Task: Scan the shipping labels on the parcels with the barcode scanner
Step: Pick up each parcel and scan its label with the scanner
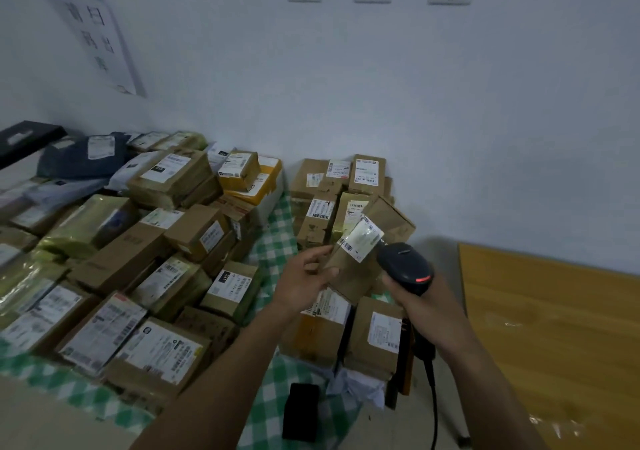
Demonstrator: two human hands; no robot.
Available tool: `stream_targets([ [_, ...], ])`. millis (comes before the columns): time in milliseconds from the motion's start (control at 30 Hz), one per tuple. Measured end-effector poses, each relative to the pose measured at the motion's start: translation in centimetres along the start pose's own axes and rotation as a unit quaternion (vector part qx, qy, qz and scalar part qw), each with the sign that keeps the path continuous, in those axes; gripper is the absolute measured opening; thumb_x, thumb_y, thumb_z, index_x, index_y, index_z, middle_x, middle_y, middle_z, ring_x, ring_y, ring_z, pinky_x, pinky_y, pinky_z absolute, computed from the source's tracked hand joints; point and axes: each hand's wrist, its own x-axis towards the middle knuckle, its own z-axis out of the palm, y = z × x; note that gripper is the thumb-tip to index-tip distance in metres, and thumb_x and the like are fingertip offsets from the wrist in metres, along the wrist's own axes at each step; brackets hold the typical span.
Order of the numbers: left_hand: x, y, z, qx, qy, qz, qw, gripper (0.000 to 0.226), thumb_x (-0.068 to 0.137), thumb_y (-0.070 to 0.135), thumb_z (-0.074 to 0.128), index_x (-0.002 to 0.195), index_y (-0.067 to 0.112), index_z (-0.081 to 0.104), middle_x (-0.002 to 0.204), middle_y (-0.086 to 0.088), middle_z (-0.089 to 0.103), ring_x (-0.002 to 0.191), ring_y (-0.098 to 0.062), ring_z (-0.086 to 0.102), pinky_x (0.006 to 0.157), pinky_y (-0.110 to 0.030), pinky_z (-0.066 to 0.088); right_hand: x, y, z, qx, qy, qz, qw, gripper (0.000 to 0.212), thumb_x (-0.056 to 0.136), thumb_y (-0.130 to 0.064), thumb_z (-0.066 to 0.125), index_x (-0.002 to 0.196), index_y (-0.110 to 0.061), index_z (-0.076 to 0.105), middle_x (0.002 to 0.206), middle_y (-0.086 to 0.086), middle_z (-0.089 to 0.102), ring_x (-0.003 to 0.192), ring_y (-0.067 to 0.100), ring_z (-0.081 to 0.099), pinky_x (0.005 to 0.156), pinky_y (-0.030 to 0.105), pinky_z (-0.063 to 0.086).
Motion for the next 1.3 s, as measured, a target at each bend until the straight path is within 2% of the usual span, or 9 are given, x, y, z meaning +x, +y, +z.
stream_targets([
  [167, -2.3, -0.4, -3.5, 0.125, 0.063, 0.108, 0.984, 0.042, 0.089, 0.017, 0.081, 0.129, 0.027, 0.07, 0.121, 0.012, 0.064, 0.106, 0.002, 0.058, 0.084, -0.003, 0.043, 0.2, -0.4, 1.0, 0.012, 0.024, -0.035, 0.999, 0.085, 0.082, -0.05, 0.084, 0.153, -0.038, 0.04, 0.13, -0.014, 0.065, 0.117, 0.012, 0.065, 0.097, 0.041, 0.057],
  [233, -3.1, -0.7, -4.6, 0.159, 0.071, 0.15, 0.973, 0.042, 0.088, 0.012, 0.08, 0.125, 0.029, 0.07, 0.119, 0.017, 0.06, 0.108, 0.006, 0.056, 0.087, -0.004, 0.041, -0.2, -0.9, 1.5, 0.034, 0.014, -0.041, 0.998, 0.094, 0.082, -0.048, 0.084, 0.159, -0.039, 0.031, 0.139, -0.018, 0.06, 0.125, 0.01, 0.061, 0.105, 0.047, 0.054],
  [367, -4.2, -1.4, -5.9, 0.236, 0.11, 0.232, 0.937, 0.038, 0.086, 0.014, 0.08, 0.121, 0.026, 0.073, 0.117, 0.023, 0.054, 0.113, 0.009, 0.051, 0.095, -0.007, 0.04, -0.8, -1.4, 2.7, 0.042, -0.004, -0.051, 0.998, 0.056, 0.087, -0.038, 0.082, 0.137, -0.038, 0.056, 0.116, -0.017, 0.07, 0.102, 0.002, 0.069, 0.093, 0.047, 0.061],
  [500, -5.1, -2.1, -6.2, 0.25, 0.13, 0.288, 0.915, 0.033, 0.087, 0.016, 0.078, 0.12, 0.02, 0.074, 0.123, 0.017, 0.057, 0.116, 0.003, 0.052, 0.103, -0.015, 0.041, -1.4, -1.7, 3.9, 0.054, -0.016, -0.06, 0.997, 0.051, 0.089, -0.031, 0.08, 0.135, -0.032, 0.058, 0.116, -0.011, 0.071, 0.098, -0.001, 0.07, 0.074, 0.025, 0.061],
  [600, -5.8, -2.6, -6.3, 0.271, 0.119, 0.287, 0.911, 0.032, 0.09, 0.027, 0.069, 0.121, 0.018, 0.073, 0.124, 0.01, 0.064, 0.115, -0.005, 0.055, 0.105, -0.019, 0.043, -1.5, -1.8, 4.5, 0.029, -0.025, -0.058, 0.998, 0.054, 0.087, -0.037, 0.081, 0.136, -0.038, 0.057, 0.111, -0.02, 0.071, 0.103, 0.002, 0.07, 0.084, 0.029, 0.061],
  [733, -5.7, -2.6, -7.3, 0.298, 0.148, 0.26, 0.906, 0.037, 0.088, 0.008, 0.078, 0.123, 0.014, 0.072, 0.125, -0.001, 0.067, 0.113, -0.007, 0.056, 0.103, -0.027, 0.047, -1.7, -2.0, 4.5, -0.016, -0.031, -0.066, 0.997, 0.06, 0.084, -0.044, 0.083, 0.137, -0.04, 0.056, 0.114, -0.02, 0.07, 0.107, 0.003, 0.068, 0.096, 0.039, 0.059],
  [867, -4.3, -0.5, -10.4, 0.322, 0.14, 0.258, 0.9, 0.036, 0.093, 0.013, 0.074, 0.128, 0.013, 0.071, 0.124, 0.001, 0.067, 0.106, -0.002, 0.053, 0.096, -0.019, 0.046, -1.8, -3.0, 4.6, -0.121, -0.064, -0.109, 0.985, 0.062, 0.082, -0.045, 0.084, 0.136, -0.038, 0.053, 0.116, -0.023, 0.065, 0.105, -0.008, 0.061, 0.087, 0.018, 0.051],
  [1033, -2.7, 2.4, -14.3, 0.328, 0.104, 0.246, 0.906, 0.039, 0.093, 0.016, 0.074, 0.132, 0.013, 0.069, 0.128, 0.001, 0.067, 0.111, -0.013, 0.06, 0.101, -0.036, 0.052, -1.6, -5.2, 5.8, -0.221, -0.108, -0.156, 0.957, 0.075, 0.079, -0.054, 0.084, 0.14, -0.046, 0.042, 0.117, -0.028, 0.055, 0.097, -0.012, 0.055, 0.074, 0.001, 0.041],
  [1300, -2.7, 4.1, -17.0, 0.364, 0.098, 0.217, 0.901, 0.041, 0.095, 0.016, 0.073, 0.136, 0.014, 0.067, 0.133, 0.003, 0.064, 0.119, -0.012, 0.057, 0.103, -0.024, 0.043, -0.8, -8.3, 8.1, -0.325, -0.138, -0.239, 0.904, 0.081, 0.079, -0.058, 0.083, 0.144, -0.049, 0.035, 0.129, -0.014, 0.066, 0.113, 0.012, 0.067, 0.095, 0.038, 0.058],
])
